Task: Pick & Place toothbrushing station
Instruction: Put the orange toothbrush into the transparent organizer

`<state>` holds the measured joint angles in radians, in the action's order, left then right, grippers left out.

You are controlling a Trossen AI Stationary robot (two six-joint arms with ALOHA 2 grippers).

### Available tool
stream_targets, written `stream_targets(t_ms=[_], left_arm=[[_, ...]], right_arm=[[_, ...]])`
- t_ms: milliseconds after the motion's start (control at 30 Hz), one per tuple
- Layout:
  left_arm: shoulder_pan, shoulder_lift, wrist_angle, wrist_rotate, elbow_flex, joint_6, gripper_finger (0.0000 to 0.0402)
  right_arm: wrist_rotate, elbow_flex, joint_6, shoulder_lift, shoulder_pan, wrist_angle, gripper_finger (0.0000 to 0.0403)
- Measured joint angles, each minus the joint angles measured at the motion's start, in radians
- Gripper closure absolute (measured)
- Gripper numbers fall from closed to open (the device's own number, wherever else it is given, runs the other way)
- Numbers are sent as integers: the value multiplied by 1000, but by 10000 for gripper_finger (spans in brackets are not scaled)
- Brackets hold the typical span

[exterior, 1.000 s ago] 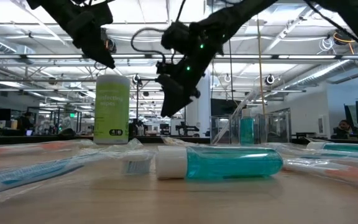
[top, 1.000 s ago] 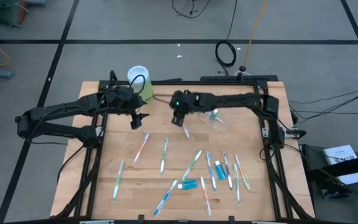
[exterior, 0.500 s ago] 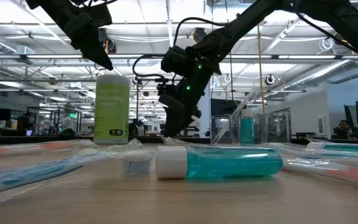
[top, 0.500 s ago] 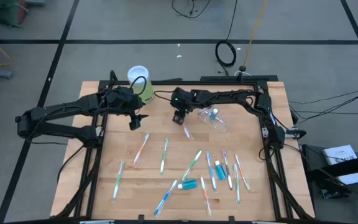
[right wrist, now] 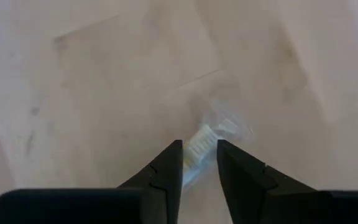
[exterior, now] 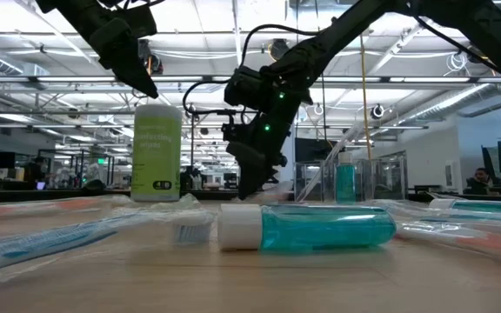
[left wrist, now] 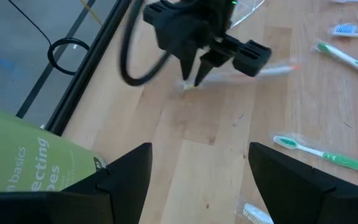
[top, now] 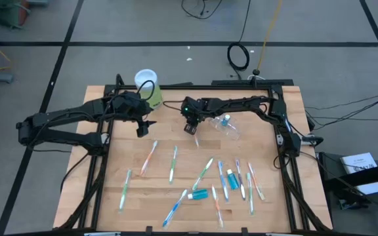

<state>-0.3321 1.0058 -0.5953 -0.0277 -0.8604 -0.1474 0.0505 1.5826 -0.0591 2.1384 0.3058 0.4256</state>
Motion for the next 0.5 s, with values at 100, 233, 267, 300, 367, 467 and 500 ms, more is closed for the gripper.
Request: stream_targets(t_ms=[100,233,267,300,367,467,500], left_arm=[[0,0,0,0,0,0,131],[0,0,0,0,0,0,131],[0,0,0,0,0,0,131],[0,0,0,0,0,0,131],[0,0,0,0,0,0,131],[0,0,1,0,0,0,131],[0,0,1,0,0,0,131]], right_arm=[[0,-10,32,0,-12,-18,340],[1,-10,38,0,-24,-41,386],[1,-10,39,0,-27,-49,393],[0,-10,47,-2,-29,-54,397],[0,-11,44,-10,-35,-51,395],[0,-11,45,-36,-51,-31,399],[-1,-11,45,-52,-58,-14,401]])
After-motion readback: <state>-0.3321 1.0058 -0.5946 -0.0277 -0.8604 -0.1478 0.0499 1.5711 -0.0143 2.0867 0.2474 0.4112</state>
